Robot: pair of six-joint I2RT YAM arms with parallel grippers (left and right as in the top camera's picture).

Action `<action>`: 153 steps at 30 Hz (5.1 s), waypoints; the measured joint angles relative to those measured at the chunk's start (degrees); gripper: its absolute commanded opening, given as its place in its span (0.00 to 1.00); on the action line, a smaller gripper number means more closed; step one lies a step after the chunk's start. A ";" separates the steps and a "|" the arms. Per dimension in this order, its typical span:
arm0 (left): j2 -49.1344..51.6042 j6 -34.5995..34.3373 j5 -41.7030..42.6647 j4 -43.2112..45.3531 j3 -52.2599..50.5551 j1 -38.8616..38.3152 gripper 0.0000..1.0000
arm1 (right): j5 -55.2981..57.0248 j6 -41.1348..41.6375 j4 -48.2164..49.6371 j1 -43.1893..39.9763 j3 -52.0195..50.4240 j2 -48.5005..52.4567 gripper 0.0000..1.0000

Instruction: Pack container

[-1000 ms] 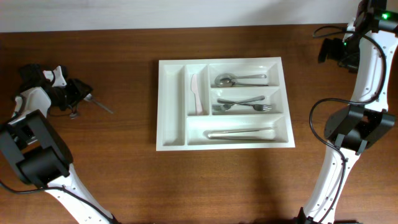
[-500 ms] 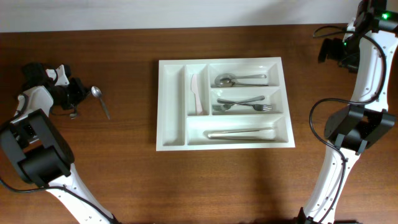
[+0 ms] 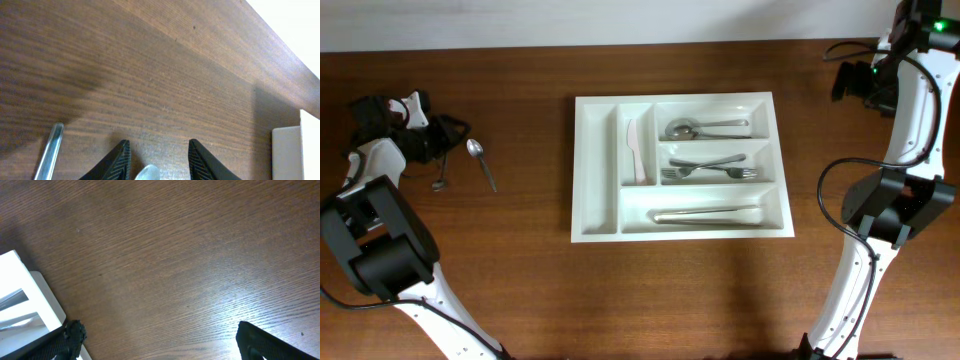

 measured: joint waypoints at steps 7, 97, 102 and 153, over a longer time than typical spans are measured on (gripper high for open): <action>3.41 0.00 0.98 2.25 0.09 -0.15 0.45 | 0.00 0.00 0.00 0.00 0.00 0.00 0.99; -13.03 -32.48 -22.32 -35.98 5.20 -18.08 0.61 | 0.00 0.02 0.00 0.00 0.00 0.00 0.99; -13.03 -34.18 -21.68 -33.81 0.39 -18.08 0.61 | 0.00 -0.02 0.00 0.00 0.00 0.00 0.99; -12.98 -30.27 -22.82 -19.58 -13.14 -13.53 0.53 | 0.00 0.00 0.00 0.00 0.00 0.00 0.99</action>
